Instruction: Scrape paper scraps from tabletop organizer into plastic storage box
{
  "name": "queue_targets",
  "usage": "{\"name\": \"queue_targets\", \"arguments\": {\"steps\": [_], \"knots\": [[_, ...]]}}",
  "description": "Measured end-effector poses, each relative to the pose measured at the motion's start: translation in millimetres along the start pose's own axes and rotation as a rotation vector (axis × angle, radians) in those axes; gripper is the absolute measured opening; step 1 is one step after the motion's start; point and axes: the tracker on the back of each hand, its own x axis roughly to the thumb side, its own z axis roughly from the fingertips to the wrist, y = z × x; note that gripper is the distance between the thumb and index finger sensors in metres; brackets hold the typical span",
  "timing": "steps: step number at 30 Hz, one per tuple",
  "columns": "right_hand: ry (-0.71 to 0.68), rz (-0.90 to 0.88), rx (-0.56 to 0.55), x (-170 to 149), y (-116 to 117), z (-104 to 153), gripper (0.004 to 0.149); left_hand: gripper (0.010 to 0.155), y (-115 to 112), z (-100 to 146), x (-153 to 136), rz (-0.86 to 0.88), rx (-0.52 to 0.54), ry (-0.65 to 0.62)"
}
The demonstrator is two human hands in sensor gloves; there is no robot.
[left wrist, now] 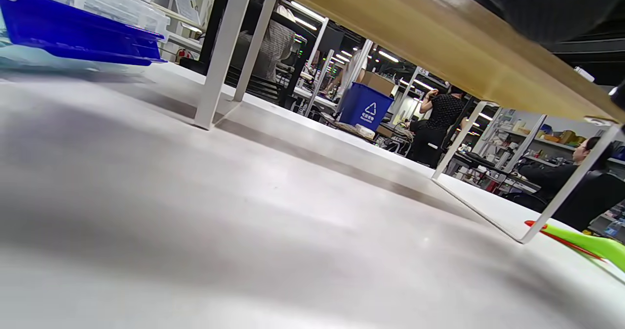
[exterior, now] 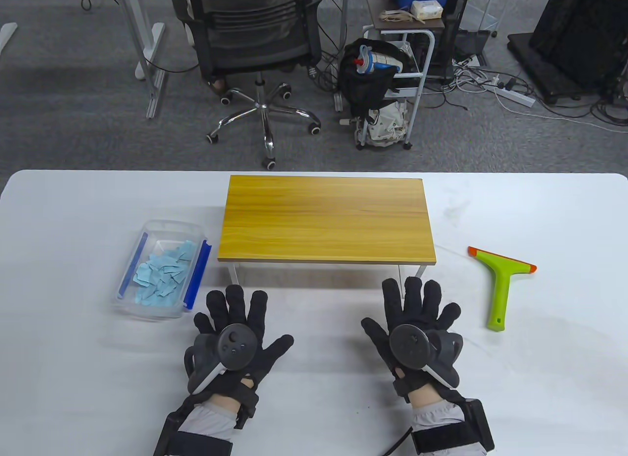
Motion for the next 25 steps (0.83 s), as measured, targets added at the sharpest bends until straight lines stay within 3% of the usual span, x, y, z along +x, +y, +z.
{"name": "queue_targets", "arguments": {"steps": [7,25], "knots": [[0.010,-0.099,0.025,-5.8,2.7,-3.7,0.081,0.093,-0.1,-1.4,-6.9,-0.001,0.000,0.044],[0.022,-0.157,0.034,-6.3,3.5,-3.4,0.078,0.091,-5.3,-2.7,-4.0,0.002,-0.035,0.048]]}}
